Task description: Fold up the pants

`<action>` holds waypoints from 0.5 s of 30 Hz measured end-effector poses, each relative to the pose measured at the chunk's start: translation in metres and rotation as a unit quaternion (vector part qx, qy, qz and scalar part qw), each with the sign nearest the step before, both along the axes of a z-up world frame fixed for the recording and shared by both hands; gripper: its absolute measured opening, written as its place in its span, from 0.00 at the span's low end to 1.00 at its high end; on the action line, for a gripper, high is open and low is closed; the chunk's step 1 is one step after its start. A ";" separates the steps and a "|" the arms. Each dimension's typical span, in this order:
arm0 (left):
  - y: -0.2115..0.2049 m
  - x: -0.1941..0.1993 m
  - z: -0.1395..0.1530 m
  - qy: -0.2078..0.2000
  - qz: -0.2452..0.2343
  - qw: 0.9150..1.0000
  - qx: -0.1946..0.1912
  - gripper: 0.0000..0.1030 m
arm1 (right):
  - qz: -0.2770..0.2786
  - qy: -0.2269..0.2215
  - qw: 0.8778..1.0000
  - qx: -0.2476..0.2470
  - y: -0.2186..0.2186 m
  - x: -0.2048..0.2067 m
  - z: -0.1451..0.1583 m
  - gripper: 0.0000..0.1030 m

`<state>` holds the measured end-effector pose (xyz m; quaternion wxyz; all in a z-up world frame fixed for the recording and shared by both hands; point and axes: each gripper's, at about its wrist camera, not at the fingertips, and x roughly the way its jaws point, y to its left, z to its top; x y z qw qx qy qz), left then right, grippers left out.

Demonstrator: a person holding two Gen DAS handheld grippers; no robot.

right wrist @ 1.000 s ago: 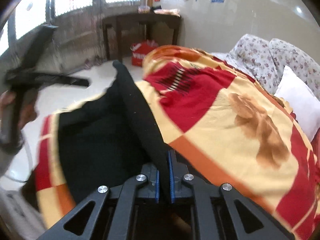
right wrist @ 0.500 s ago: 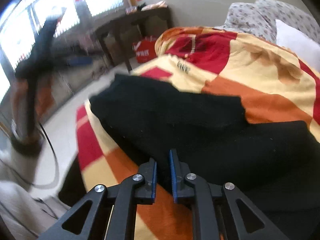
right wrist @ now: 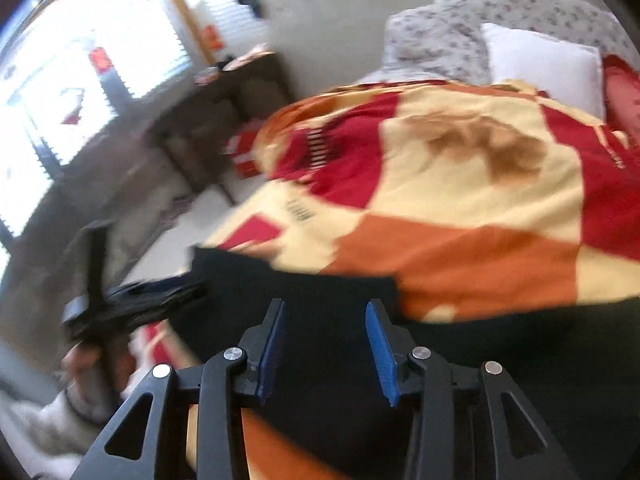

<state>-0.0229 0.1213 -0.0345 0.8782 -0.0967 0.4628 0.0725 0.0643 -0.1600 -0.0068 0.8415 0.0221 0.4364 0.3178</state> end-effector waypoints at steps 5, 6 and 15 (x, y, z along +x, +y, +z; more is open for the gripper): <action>0.000 0.001 -0.003 0.001 0.001 1.000 0.003 0.59 | 0.010 0.083 0.996 -0.020 0.021 0.040 -0.048 0.36; 0.000 0.001 -0.003 0.002 0.001 1.000 0.004 0.59 | 0.011 0.073 0.997 -0.021 0.022 0.037 -0.048 0.31; 0.009 0.005 -0.013 -0.003 0.025 1.000 -0.001 0.66 | -0.003 -0.003 0.997 -0.081 0.033 0.041 -0.050 0.08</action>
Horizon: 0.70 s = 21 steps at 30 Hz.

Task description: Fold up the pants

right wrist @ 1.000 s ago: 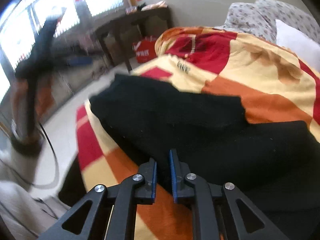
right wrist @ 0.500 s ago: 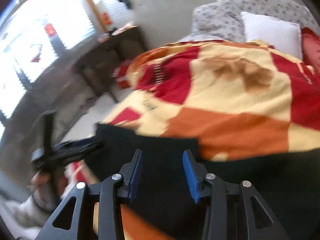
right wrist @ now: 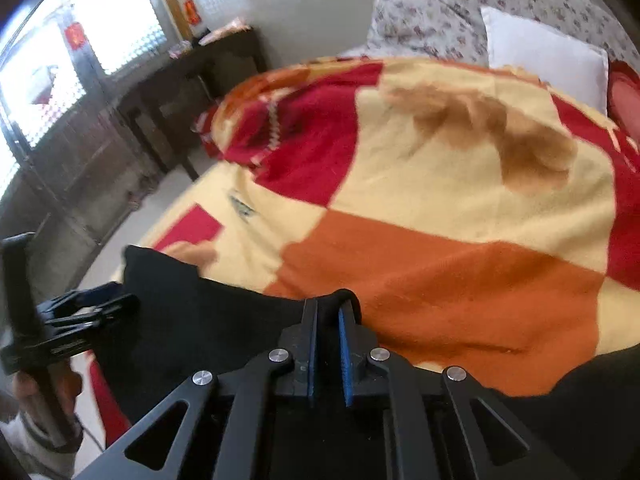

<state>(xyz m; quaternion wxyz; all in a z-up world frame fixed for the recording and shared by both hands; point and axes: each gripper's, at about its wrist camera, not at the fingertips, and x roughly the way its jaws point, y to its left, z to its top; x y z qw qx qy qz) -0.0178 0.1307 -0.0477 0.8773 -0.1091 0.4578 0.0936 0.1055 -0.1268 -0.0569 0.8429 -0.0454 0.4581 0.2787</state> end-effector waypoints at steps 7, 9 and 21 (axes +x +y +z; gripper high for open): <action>-0.003 -0.002 0.004 0.006 0.002 1.000 0.007 0.66 | -0.025 0.002 0.999 0.040 -0.021 -0.010 0.017 0.11; -0.004 -0.004 0.007 0.005 0.002 1.000 0.006 0.66 | -0.013 -0.022 0.999 0.044 -0.022 -0.028 0.032 0.23; -0.040 -0.011 0.034 -0.027 -0.049 0.998 -0.005 0.66 | -0.048 -0.020 0.993 0.103 -0.091 -0.119 0.044 0.46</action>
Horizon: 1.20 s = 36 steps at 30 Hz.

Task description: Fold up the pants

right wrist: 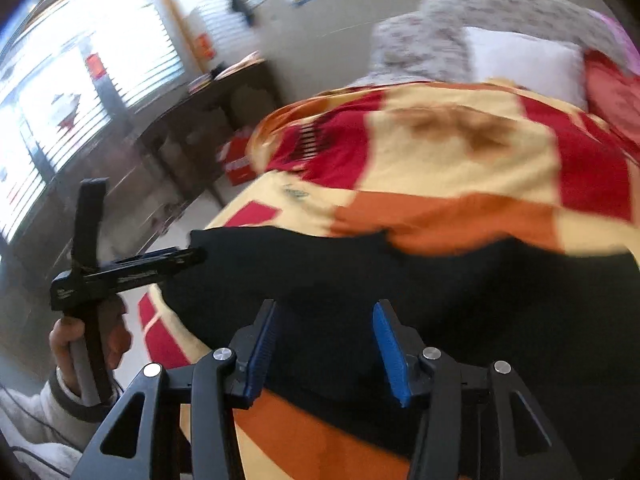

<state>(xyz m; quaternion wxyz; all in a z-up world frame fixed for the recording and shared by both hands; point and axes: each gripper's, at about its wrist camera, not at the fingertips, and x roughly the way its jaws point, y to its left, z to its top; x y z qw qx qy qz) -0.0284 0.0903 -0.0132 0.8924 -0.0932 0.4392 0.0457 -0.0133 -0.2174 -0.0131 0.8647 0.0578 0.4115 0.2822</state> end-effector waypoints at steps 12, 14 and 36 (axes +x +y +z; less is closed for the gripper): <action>-0.064 0.015 -0.013 0.027 -0.080 0.996 -0.015 0.66 | -0.252 0.078 0.959 0.103 -0.183 0.000 -0.040 0.48; -0.069 0.018 -0.014 0.032 -0.085 0.996 -0.007 0.66 | -0.251 0.078 0.957 0.125 -0.189 0.011 -0.045 0.48; -0.044 0.008 -0.009 0.035 -0.058 0.997 -0.021 0.66 | -0.267 0.053 0.955 0.115 -0.210 -0.057 -0.035 0.05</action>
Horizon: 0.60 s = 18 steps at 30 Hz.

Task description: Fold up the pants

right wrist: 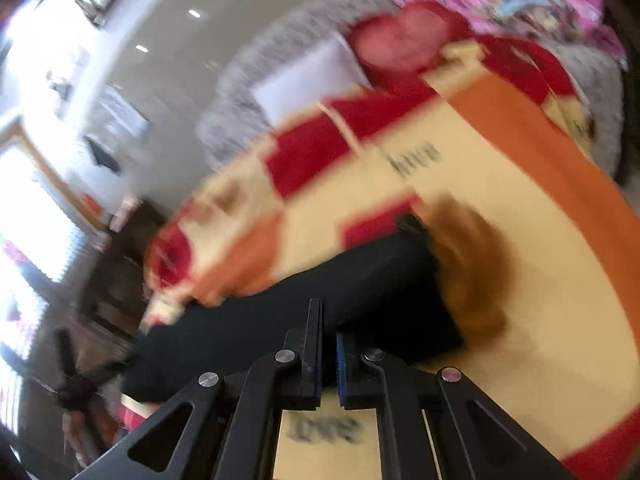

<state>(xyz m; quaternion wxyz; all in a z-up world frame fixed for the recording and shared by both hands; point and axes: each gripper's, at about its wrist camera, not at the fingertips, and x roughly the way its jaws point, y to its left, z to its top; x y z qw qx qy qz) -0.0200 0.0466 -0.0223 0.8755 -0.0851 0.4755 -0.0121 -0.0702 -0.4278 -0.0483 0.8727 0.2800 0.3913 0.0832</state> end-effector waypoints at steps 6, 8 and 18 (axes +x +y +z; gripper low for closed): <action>-0.001 -0.007 0.007 -0.013 -0.003 1.000 0.007 0.66 | -0.061 0.012 0.995 -0.082 -0.019 -0.013 0.011 0.22; -0.004 -0.007 0.008 -0.017 -0.009 1.000 0.010 0.66 | -0.064 -0.006 0.994 -0.086 -0.017 -0.017 0.029 0.34; -0.027 -0.007 0.001 -0.016 -0.033 0.999 0.026 0.66 | 0.150 -0.040 0.986 -0.061 0.115 0.047 0.040 0.37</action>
